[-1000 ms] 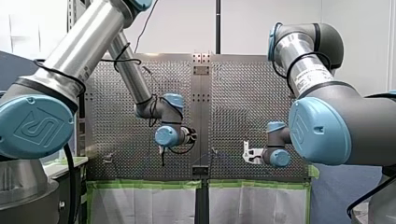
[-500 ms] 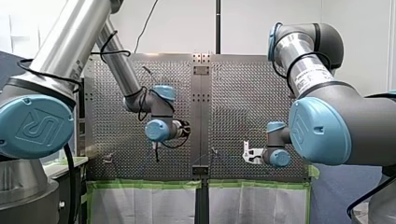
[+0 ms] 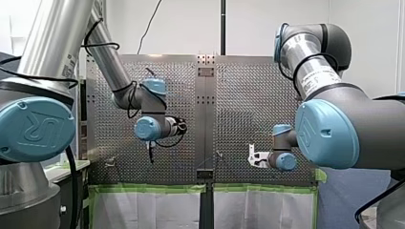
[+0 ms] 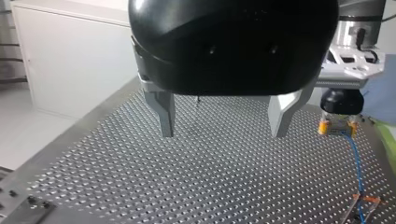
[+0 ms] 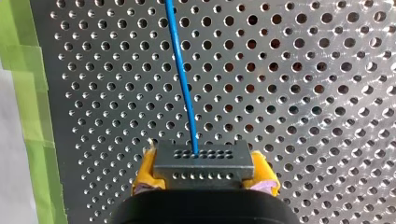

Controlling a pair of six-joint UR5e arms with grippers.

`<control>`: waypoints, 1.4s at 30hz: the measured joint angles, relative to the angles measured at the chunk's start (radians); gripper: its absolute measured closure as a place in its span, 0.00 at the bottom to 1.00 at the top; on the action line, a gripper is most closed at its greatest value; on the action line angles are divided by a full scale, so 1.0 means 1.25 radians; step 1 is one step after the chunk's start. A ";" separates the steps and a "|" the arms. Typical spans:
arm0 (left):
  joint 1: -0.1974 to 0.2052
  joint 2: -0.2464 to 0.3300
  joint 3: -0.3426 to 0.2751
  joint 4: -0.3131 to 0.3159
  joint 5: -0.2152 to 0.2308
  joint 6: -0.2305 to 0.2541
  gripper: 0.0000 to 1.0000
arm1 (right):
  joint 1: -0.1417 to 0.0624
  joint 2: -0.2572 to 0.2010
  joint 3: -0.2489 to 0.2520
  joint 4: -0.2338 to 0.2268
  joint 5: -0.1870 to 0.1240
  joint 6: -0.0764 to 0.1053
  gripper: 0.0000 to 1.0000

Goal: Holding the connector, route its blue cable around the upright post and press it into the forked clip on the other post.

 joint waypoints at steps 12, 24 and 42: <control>0.004 0.081 -0.076 0.034 0.000 -0.012 0.00 | 0.002 0.000 -0.002 -0.001 0.000 0.000 1.00; 0.015 0.123 -0.083 0.082 0.005 -0.023 0.00 | 0.008 0.000 -0.003 0.000 0.002 -0.001 1.00; 0.028 0.024 -0.083 0.121 0.013 -0.023 0.00 | 0.008 -0.001 -0.003 0.008 0.009 -0.001 1.00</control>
